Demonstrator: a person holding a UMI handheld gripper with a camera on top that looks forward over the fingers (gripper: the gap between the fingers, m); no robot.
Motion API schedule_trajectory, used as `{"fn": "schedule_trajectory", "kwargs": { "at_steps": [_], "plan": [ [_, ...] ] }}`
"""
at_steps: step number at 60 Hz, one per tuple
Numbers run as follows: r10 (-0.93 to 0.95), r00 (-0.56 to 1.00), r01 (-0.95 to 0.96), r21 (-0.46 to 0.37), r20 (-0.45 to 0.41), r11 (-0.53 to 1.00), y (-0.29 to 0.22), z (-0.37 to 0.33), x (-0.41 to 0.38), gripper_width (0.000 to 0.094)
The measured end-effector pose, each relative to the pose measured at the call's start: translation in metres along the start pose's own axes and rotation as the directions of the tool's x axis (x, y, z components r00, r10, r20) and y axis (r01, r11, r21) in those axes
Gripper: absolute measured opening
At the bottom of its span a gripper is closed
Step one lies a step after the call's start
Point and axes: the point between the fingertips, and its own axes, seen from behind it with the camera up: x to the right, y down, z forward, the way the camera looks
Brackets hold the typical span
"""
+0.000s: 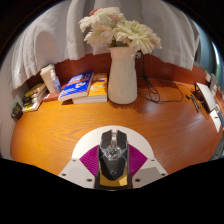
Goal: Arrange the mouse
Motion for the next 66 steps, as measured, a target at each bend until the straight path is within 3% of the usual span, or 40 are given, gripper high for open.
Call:
{"fn": "schedule_trajectory", "kwargs": {
  "at_steps": [6,11,22,25,30,31,36,50,66],
  "plan": [
    [-0.017,1.0,0.018,-0.067,0.012,0.998,0.032,0.018,-0.007,0.0372],
    [-0.018,1.0,0.018,-0.041,0.003,0.999,0.031,0.019,-0.007,0.0382],
    [-0.035,0.999,0.035,-0.021,0.007,0.999,0.035,0.02,-0.013,0.0522],
    [-0.039,0.999,0.038,-0.028,-0.005,0.999,0.034,0.023,-0.011,0.0612],
    [-0.051,0.996,0.048,-0.041,-0.074,0.998,0.025,0.016,0.012,0.086],
    [-0.052,0.995,0.049,-0.041,-0.082,0.998,0.024,0.014,0.013,0.0869],
    [-0.029,0.996,0.028,-0.013,-0.09,1.0,0.001,-0.005,0.005,0.0863],
    [-0.014,0.998,0.02,0.097,-0.06,0.995,-0.051,-0.139,-0.065,0.0863],
    [-0.014,0.999,0.025,0.229,-0.049,0.973,-0.056,-0.276,-0.153,0.0864]
  ]
}}
